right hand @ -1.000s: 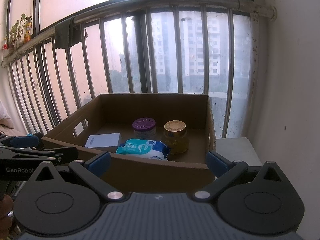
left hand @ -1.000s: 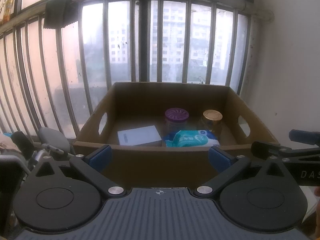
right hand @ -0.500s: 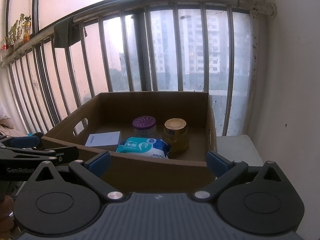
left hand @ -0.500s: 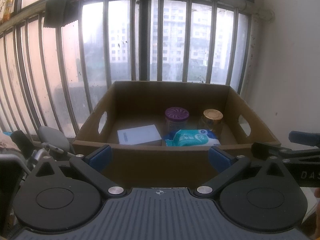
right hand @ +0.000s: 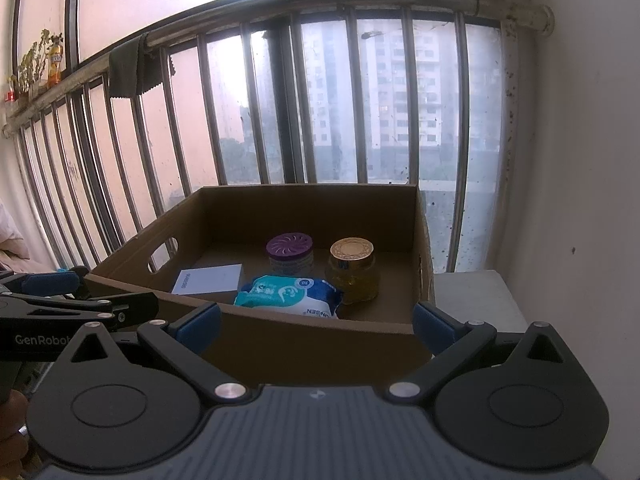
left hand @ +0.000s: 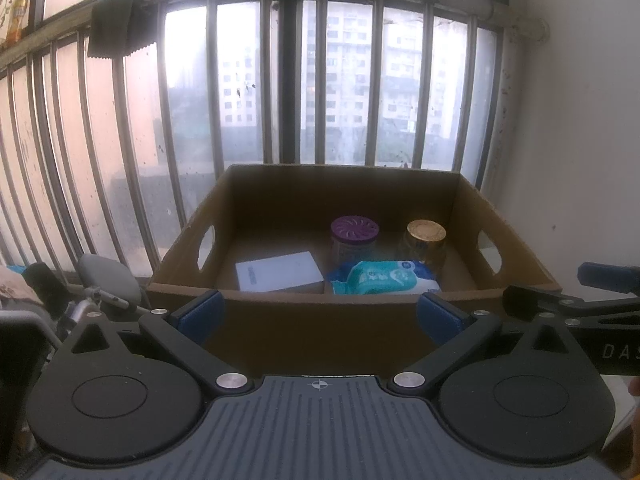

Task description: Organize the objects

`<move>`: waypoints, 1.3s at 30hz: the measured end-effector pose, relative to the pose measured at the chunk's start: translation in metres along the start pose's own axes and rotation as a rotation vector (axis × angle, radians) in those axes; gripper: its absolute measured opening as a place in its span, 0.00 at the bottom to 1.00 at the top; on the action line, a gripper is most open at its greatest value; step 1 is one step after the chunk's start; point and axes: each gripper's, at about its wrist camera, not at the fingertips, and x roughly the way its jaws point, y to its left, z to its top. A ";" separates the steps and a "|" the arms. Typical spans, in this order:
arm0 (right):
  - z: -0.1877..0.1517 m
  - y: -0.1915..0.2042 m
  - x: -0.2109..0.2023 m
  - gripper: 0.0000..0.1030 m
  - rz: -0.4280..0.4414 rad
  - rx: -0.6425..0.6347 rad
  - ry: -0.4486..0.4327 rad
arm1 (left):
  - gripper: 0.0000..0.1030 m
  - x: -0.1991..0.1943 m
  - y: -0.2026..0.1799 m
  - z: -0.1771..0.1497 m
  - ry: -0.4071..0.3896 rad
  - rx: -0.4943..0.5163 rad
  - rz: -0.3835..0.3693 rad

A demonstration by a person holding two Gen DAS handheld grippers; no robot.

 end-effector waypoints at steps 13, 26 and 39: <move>0.001 0.000 0.000 1.00 0.002 0.002 0.003 | 1.00 0.000 0.001 0.001 0.002 -0.002 0.002; 0.002 0.001 0.001 1.00 0.005 0.003 0.006 | 1.00 0.000 0.002 0.002 0.003 -0.006 0.008; 0.002 0.001 0.001 1.00 0.004 0.005 0.005 | 1.00 0.001 0.002 0.002 0.004 -0.006 0.007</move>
